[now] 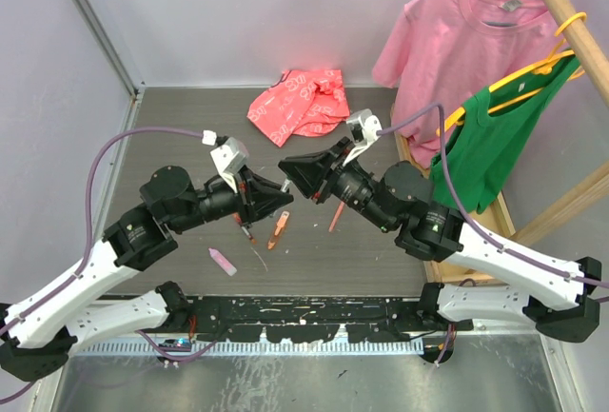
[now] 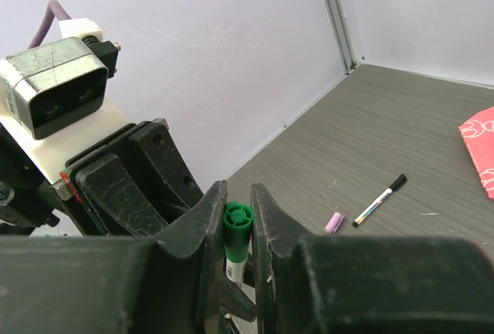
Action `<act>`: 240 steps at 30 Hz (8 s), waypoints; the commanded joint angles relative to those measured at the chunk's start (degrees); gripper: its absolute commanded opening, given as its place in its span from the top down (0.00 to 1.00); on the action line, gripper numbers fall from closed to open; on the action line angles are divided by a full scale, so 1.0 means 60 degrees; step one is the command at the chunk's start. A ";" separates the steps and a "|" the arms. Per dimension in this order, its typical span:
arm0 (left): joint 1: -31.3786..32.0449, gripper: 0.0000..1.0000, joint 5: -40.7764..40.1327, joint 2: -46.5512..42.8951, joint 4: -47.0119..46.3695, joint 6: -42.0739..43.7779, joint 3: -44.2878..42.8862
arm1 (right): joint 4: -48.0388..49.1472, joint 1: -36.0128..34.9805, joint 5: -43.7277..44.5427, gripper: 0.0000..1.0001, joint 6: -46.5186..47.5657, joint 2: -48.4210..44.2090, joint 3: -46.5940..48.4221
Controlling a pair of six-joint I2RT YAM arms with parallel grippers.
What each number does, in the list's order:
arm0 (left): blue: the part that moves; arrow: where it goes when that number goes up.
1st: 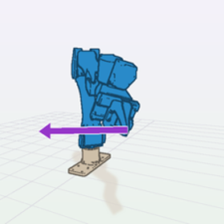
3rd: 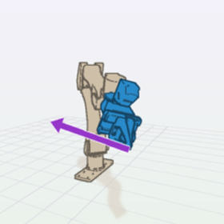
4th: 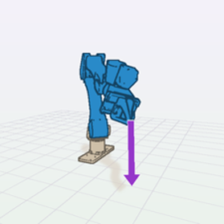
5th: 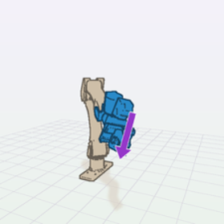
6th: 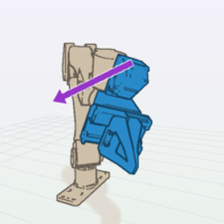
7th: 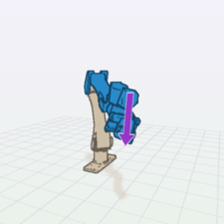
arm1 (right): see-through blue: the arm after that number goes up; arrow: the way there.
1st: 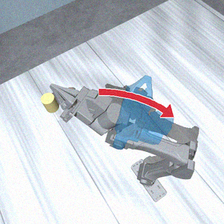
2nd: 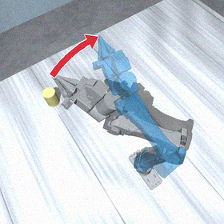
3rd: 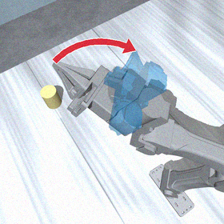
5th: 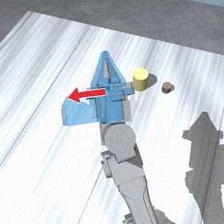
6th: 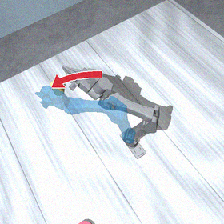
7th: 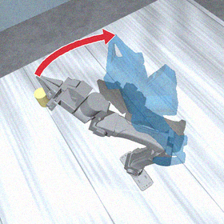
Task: Insert the pens into the pen caps
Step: Press the pen cap onto the pen, then place the pen at the center of the board, then pick up the pen from the center of the board.
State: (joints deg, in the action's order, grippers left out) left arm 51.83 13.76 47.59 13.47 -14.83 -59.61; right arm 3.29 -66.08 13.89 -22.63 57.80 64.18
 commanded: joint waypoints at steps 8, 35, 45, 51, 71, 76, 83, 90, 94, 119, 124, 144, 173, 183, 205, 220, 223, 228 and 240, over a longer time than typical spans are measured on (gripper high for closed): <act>-0.0216 1.00 -0.0742 -0.0246 -0.1656 -0.0394 0.0041 | -0.0794 -0.0091 -0.0665 0.59 0.1165 0.0145 0.1026; -0.0277 1.00 -0.4398 -0.0299 0.2725 -0.1065 0.0530 | -0.3784 0.1120 0.0181 0.46 -0.0326 0.0220 0.0063; -0.0494 1.00 -0.5549 0.0853 0.4242 -0.1481 0.0063 | -0.4322 0.3316 -0.1127 0.42 -0.1430 0.0675 -0.0970; -0.0879 1.00 -0.5068 0.1407 0.4015 -0.1603 0.0381 | -0.4195 0.3437 -0.0544 0.35 -0.1916 -0.0192 -0.2094; -0.2770 1.00 -0.4080 0.4277 0.2066 -0.1398 0.0400 | -0.3734 0.3441 -0.0930 0.01 -0.2874 -0.2777 -0.4196; -0.3259 1.00 -0.3904 0.5598 0.1688 -0.1340 0.0077 | -0.4056 0.3441 -0.0761 0.01 -0.2921 -0.2502 -0.3901; -0.3664 1.00 -0.3806 0.6988 0.1214 -0.1074 -0.0305 | -0.3903 0.3441 -0.0903 0.01 -0.2441 -0.2872 -0.4022; -0.4042 1.00 -0.3785 0.8009 0.1191 -0.0836 -0.0801 | -0.3843 0.3430 -0.1091 0.01 -0.2308 -0.3071 -0.4178; -0.4312 1.00 -0.3635 0.8421 0.1063 -0.0810 -0.0932 | -0.3759 0.3440 -0.1267 0.01 -0.2365 -0.3006 -0.4191; -0.5035 0.94 -0.3203 0.9788 0.0611 -0.0737 -0.1385 | -0.3239 0.3433 -0.1698 0.01 -0.2378 -0.2649 -0.4323; -0.5035 0.85 -0.3349 0.9878 0.0683 -0.0707 -0.1376 | -0.3243 0.3436 -0.1610 0.01 -0.2456 -0.2686 -0.4389; -0.5050 0.71 -0.3231 0.9368 0.0636 -0.0802 -0.1276 | -0.4058 0.3433 -0.0583 0.01 -0.2834 -0.2342 -0.4288; -0.5035 0.17 -0.1989 0.3058 0.3838 -0.0369 -0.0905 | -0.5632 0.3434 0.2109 0.05 -0.3875 -0.0703 -0.3855; -0.5035 0.02 -0.2247 0.1360 0.4558 -0.0509 0.0135 | -0.5390 0.3441 0.2119 0.15 -0.3466 0.1785 -0.2774; -0.5035 0.02 -0.3393 0.0369 0.5934 -0.1202 0.0329 | -0.3916 0.4332 0.1386 0.42 -0.3399 0.5855 -0.1224; -0.5035 0.02 -0.4516 0.0961 0.7128 -0.1238 -0.0248 | -0.4723 0.4389 0.1528 0.54 -0.3345 0.6717 -0.0688; -0.5032 0.02 -0.4404 0.0799 0.6837 -0.1324 -0.0025 | -0.4723 0.4421 0.1436 0.57 -0.3332 0.6778 -0.0685; -0.5035 0.02 -0.4398 -0.0077 0.5979 -0.0904 0.0543 | -0.4722 0.4464 0.1384 0.59 -0.3325 0.6829 -0.0739; -0.5032 0.02 -0.2673 -0.0944 0.5291 -0.0386 0.0643 | -0.4541 0.4577 0.1109 0.69 -0.3332 0.6861 -0.0982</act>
State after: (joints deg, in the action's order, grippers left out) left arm 21.85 -6.66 42.13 49.23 -18.52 -55.88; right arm -25.26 -38.94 21.23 -42.52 99.04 58.33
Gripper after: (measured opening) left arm 0.983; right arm 0.322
